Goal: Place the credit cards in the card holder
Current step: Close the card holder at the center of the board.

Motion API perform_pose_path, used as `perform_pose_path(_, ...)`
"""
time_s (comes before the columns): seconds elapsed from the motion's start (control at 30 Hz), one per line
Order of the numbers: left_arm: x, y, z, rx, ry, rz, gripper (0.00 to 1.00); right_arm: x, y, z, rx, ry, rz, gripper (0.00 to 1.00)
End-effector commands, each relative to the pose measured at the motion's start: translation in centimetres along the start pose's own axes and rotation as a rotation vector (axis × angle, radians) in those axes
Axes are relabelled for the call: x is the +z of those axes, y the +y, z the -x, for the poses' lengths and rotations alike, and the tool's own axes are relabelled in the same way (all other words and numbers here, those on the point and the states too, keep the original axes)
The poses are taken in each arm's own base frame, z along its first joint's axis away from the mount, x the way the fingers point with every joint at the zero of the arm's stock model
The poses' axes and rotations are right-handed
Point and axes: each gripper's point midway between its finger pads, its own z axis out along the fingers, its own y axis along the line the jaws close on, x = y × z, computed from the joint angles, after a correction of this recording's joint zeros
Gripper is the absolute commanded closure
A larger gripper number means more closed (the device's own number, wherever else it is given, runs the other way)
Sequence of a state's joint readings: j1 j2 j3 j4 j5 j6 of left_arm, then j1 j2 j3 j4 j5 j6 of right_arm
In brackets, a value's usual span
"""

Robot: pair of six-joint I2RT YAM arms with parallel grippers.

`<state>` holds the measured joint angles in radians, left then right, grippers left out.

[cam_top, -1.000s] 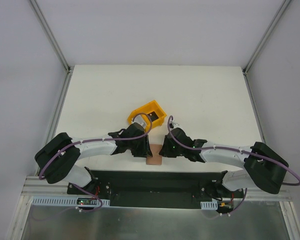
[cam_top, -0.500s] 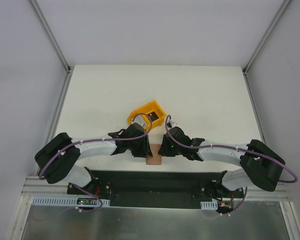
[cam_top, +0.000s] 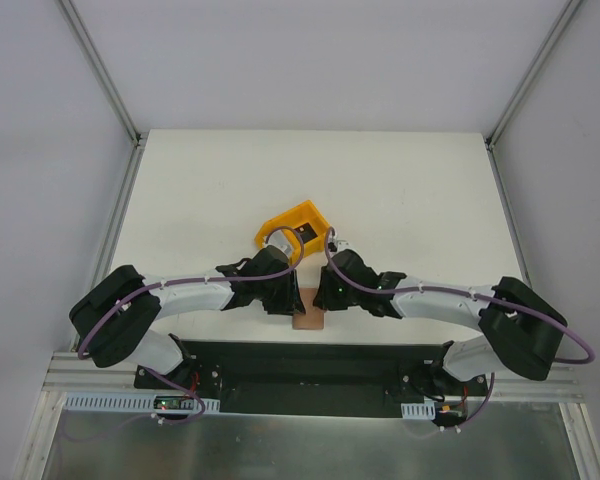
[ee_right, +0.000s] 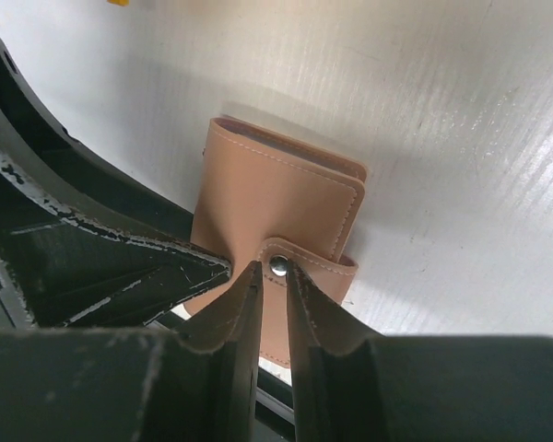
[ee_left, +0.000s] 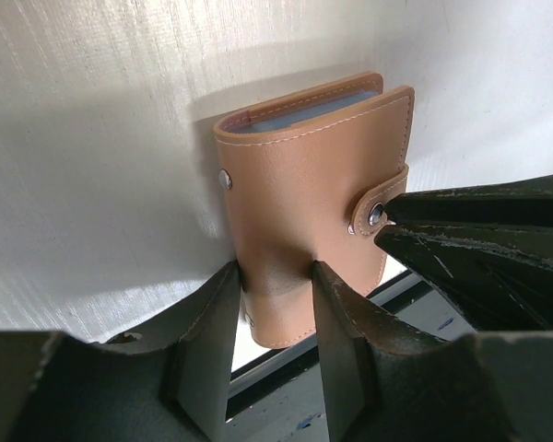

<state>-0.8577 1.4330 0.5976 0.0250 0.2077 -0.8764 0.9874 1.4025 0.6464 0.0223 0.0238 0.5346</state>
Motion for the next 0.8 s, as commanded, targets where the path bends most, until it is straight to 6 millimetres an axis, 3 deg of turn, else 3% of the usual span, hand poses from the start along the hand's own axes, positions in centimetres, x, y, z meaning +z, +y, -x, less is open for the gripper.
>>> perform_pose_path(0.0, 0.0, 1.2, -1.3, 0.005, 0.038, 0.035, 0.64, 0.1, 0.8, 0.9, -0.029, -0.008, 0.002, 0.81)
perform_pose_path(0.37, 0.0, 1.2, -1.3, 0.002, 0.036, 0.036, 0.64, 0.6, 0.2, -0.2, -0.056, 0.055, -0.033, 0.83)
perform_pose_path(0.77, 0.1, 1.2, -1.0, -0.013, 0.023, 0.047, 0.64, 0.6, 1.5, -1.6, -0.089, 0.109, 0.006, 0.84)
